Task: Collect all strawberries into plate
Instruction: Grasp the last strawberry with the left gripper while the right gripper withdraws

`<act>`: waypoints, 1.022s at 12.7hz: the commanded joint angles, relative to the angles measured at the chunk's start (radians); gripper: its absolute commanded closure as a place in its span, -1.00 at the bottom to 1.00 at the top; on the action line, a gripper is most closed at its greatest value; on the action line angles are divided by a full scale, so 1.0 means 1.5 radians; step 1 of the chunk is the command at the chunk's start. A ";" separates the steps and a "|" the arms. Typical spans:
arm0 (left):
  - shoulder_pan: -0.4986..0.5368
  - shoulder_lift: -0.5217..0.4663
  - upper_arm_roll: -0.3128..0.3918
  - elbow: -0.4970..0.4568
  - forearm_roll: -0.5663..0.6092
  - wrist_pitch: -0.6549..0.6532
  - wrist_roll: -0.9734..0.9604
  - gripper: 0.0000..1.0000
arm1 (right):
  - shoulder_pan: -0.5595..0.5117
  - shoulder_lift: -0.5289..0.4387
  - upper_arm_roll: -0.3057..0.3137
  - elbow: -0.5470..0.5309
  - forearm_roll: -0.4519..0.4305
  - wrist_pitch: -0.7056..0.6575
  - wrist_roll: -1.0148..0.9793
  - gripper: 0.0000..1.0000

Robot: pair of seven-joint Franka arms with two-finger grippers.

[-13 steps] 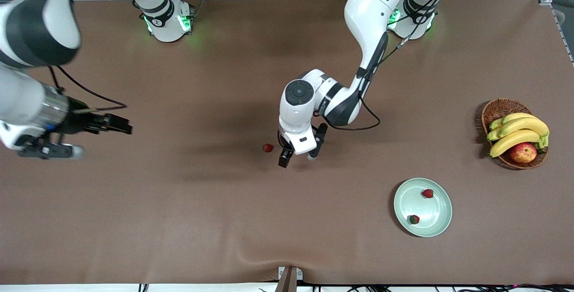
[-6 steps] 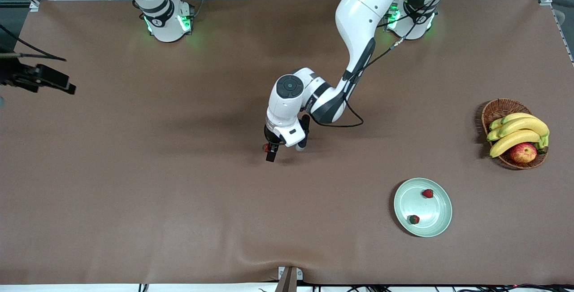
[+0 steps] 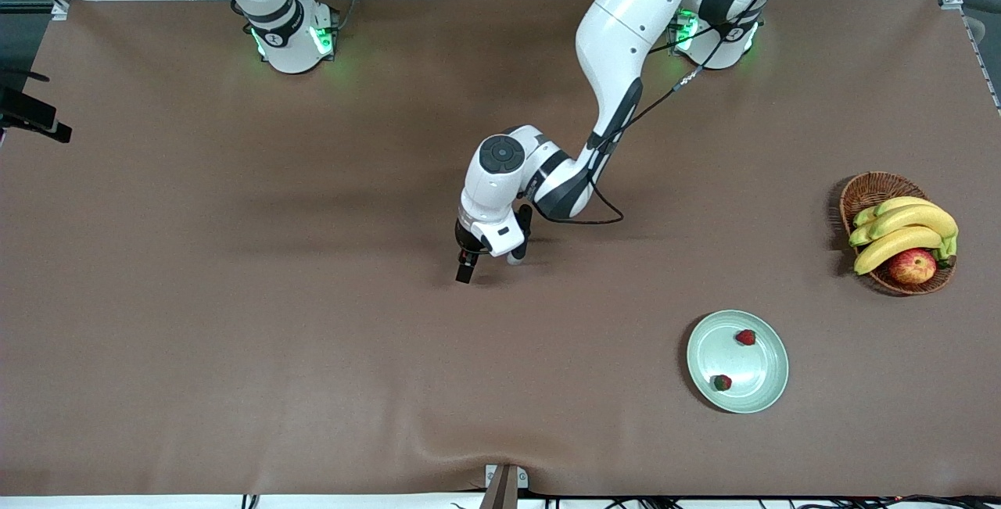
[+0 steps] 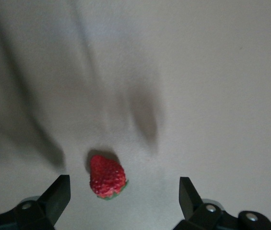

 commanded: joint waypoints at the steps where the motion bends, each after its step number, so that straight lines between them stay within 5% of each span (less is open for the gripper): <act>1: -0.009 0.023 0.005 0.025 0.002 0.004 -0.003 -1.00 | -0.033 -0.023 0.060 -0.008 -0.034 -0.011 -0.010 -1.00; 5: -0.010 0.024 0.007 0.025 0.003 0.004 -0.003 -0.93 | -0.033 -0.031 0.061 -0.009 -0.033 -0.008 -0.004 -1.00; 6: -0.010 0.027 0.007 0.025 0.003 0.005 -0.003 -0.59 | -0.033 -0.030 0.060 -0.009 -0.031 -0.010 -0.003 -1.00; 8: -0.010 0.028 0.007 0.025 0.003 0.005 -0.003 0.92 | -0.034 -0.029 0.059 -0.010 -0.026 -0.018 0.034 -1.00; 13: -0.003 0.007 0.010 0.022 0.007 0.000 -0.007 1.00 | -0.034 -0.032 0.056 -0.007 0.023 -0.032 0.089 -1.00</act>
